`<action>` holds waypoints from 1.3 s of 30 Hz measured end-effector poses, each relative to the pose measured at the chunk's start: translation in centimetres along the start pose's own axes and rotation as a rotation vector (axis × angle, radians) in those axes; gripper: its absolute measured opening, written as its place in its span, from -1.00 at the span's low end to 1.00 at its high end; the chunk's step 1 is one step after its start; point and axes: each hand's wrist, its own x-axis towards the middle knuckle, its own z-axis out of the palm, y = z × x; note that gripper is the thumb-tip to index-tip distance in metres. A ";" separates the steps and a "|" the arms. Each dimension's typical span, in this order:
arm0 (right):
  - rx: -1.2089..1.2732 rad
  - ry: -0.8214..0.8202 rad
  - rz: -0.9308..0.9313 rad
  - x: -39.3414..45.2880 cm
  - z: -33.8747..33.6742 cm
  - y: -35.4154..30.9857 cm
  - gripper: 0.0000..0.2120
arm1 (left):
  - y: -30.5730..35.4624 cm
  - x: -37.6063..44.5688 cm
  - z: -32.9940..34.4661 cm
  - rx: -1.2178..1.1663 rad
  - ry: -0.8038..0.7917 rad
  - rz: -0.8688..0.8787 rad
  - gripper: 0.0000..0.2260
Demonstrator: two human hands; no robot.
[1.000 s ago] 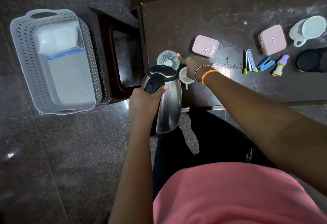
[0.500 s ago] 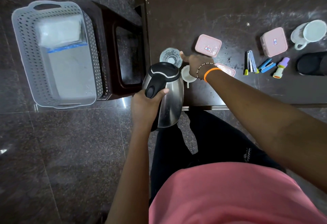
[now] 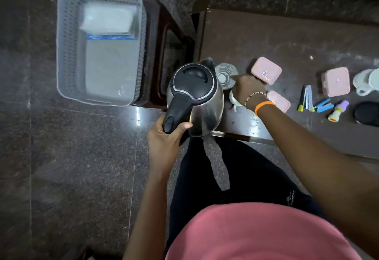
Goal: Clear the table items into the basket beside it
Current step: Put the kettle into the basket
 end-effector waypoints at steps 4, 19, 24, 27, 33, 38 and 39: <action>0.172 -0.002 -0.130 -1.5 0.6 -5.0 -0.72 | 0.8 -0.7 -3.5 -0.141 0.094 0.051 -0.84; 0.465 0.131 -0.150 3.4 2.4 -24.4 -0.73 | 2.5 7.8 -18.8 -0.293 0.418 0.256 -0.85; 0.423 0.054 0.031 5.4 5.1 -26.9 -0.59 | 0.4 14.6 -20.5 -0.351 0.385 0.171 -0.85; 0.439 0.064 0.070 5.9 6.3 -27.5 -0.59 | -1.2 17.5 -21.2 -0.307 0.355 0.115 -0.82; 0.453 0.075 0.074 6.5 6.8 -28.1 -0.59 | -3.3 19.3 -22.3 -0.313 0.351 0.116 -0.80; 0.470 0.085 0.073 6.6 6.9 -27.9 -0.59 | -3.3 19.4 -22.2 -0.179 0.375 0.137 -0.69; 0.481 0.086 0.067 6.6 7.0 -27.9 -0.58 | -3.1 19.2 -22.0 -0.141 0.407 0.156 -0.63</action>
